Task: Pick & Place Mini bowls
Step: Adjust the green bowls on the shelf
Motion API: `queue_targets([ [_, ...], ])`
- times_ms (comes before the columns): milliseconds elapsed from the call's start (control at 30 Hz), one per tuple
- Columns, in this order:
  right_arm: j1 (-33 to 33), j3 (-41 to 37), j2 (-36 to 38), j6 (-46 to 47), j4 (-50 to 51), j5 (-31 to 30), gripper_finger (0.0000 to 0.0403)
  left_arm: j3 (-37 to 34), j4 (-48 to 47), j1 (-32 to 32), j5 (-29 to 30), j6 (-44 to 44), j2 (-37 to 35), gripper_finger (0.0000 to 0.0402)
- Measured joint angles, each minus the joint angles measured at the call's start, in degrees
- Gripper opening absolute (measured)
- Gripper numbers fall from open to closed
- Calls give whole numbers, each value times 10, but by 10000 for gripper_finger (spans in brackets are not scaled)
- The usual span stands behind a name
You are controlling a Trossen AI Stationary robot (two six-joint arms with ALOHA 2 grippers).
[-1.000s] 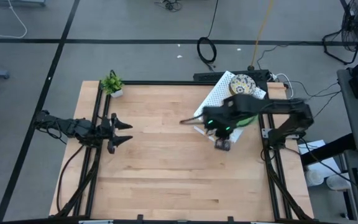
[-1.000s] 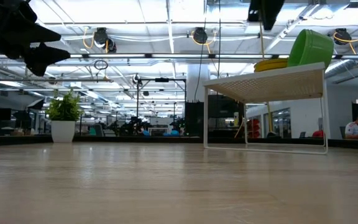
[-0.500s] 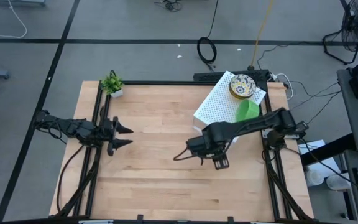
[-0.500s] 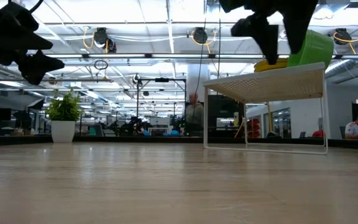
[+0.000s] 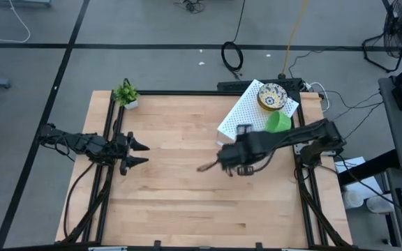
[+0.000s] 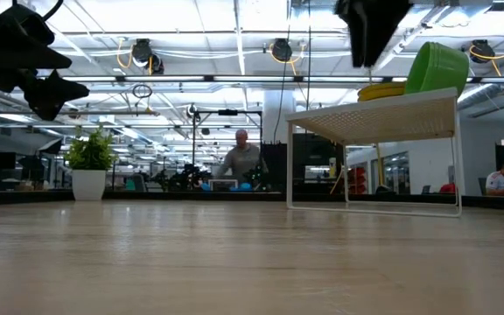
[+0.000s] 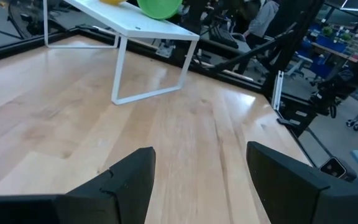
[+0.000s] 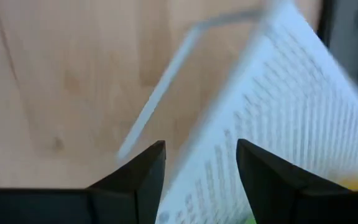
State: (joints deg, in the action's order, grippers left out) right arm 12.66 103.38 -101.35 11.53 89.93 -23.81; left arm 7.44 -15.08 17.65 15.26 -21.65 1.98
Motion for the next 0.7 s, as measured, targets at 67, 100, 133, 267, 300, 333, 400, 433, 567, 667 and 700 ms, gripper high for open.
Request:
queue_targets([
  [67, -12, 6, 25, 93, 3, 10, 183, 0, -1, 0, 0, 0, 0, 253],
  [100, -19, 6, 40, 134, 1, 26, 181, 0, -2, 0, -1, 0, 0, 253],
  [133, -28, 6, 56, 170, -1, 53, 178, 0, -1, 0, -2, -1, 0, 253],
  [267, -66, 6, 128, 297, 1, 153, 156, 0, -2, 0, -2, -6, 0, 253],
  [300, -70, 5, 148, 323, 0, 156, 147, 0, -2, 0, -2, -6, 0, 253],
  [333, -73, 3, 168, 349, 0, 154, 136, 0, -2, 0, -2, -6, 0, 253],
  [400, -82, -4, 207, 387, 3, 139, 108, 0, -2, 0, -2, -6, 0, 253],
  [433, -87, -8, 225, 400, 1, 133, 90, 0, -2, 0, -3, -6, 0, 253],
  [567, -100, -31, 295, 398, 3, 103, 14, 0, -11, 0, -3, -7, 0, 253],
  [667, -101, -52, 341, 394, 0, 50, 9, 0, -21, 0, -3, -8, 0, 253],
  [700, -103, -61, 354, 394, 1, 30, 7, 0, -24, 0, -3, -10, 0, 253],
])
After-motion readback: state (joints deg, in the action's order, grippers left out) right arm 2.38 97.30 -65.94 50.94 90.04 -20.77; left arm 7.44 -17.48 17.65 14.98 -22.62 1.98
